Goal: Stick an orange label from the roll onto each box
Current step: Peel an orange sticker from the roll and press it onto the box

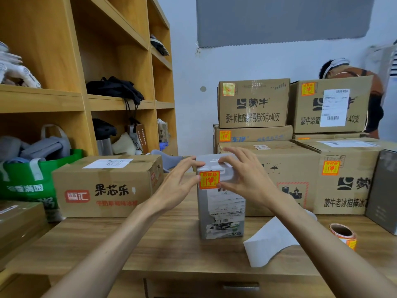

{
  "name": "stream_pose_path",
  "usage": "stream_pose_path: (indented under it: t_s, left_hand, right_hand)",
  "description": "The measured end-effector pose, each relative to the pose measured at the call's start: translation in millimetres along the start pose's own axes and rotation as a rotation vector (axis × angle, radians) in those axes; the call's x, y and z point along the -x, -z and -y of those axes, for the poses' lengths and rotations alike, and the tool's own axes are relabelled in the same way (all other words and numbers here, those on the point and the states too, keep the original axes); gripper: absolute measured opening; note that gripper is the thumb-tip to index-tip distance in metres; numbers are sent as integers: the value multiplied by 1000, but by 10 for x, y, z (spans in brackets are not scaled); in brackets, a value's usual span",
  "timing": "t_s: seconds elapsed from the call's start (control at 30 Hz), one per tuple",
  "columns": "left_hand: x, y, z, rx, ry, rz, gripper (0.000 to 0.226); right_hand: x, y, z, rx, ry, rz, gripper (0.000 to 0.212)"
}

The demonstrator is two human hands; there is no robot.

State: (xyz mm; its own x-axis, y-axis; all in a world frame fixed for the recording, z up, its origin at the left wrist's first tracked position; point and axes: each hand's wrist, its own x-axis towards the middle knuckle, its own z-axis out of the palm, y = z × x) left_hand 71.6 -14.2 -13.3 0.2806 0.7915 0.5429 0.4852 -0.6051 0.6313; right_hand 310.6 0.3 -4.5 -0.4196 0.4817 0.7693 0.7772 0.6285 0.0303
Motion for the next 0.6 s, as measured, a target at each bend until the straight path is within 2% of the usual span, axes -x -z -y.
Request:
stream_pose_path:
  t_s: [0.13, 0.2, 0.37, 0.5, 0.6]
  left_hand:
    - [30, 87, -45, -22, 11, -7, 37]
    - [37, 114, -21, -81, -6, -24, 41]
    - [36, 142, 52, -137, -78, -41, 35]
    - [38, 199, 133, -200, -128, -69, 46]
    - [12, 241, 150, -229, -99, -66, 53]
  right_hand:
    - [41, -23, 68, -43, -27, -1, 61]
    - [29, -44, 93, -116, -43, 11, 60]
    - [-116, -57, 125, -338, -176, 105, 57]
    - [-122, -51, 123, -442, -208, 114, 57]
    - [-142, -75, 113, -448, -236, 101, 58]
